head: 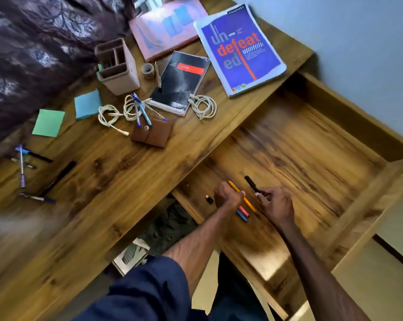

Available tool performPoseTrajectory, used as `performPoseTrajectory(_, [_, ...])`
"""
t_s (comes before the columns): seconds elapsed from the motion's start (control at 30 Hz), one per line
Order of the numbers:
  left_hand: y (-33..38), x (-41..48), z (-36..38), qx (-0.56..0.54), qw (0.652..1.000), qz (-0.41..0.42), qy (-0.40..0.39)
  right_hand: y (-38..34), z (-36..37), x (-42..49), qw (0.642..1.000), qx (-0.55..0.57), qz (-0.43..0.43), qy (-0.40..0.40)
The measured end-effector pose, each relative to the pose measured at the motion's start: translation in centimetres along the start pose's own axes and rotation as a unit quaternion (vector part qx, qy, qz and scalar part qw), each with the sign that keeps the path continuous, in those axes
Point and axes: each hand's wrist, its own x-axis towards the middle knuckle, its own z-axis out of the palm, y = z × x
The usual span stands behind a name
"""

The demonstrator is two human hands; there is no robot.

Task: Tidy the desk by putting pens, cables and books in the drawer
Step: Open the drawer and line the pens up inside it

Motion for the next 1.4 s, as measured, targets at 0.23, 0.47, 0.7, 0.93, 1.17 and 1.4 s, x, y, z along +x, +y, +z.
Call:
performPoseTrajectory(0.23, [0.3,1.2,1.2,-0.008,0.998,-0.064,0.019,-1.6,0.5,0.2,0.999,-0.011,0.022,-0.032])
performPoseTrajectory(0.47, [0.3,1.7,1.5,-0.009,0.996,-0.082,0.018,-1.8,1.2,1.1,0.998,-0.047,0.023,-0.024])
performPoseTrajectory(0.7, [0.3,1.5,1.4,-0.033,0.997,-0.072,0.011,-1.8,1.2,1.0,0.999,-0.044,0.012,-0.023])
performPoseTrajectory(0.93, [0.0,0.9,0.2,-0.027,0.999,-0.047,-0.003,-2.3,1.1,-0.8,0.999,-0.024,-0.031,0.031])
performPoseTrajectory(1.17, [-0.2,0.9,-1.5,-0.004,1.0,-0.002,0.005,-3.2,2.5,-3.3,0.998,-0.052,-0.044,-0.004])
performPoseTrajectory(1.4, [-1.1,1.0,-4.0,-0.005,0.998,0.056,0.014,-4.1,2.9,-3.1,0.99,-0.119,-0.017,-0.078])
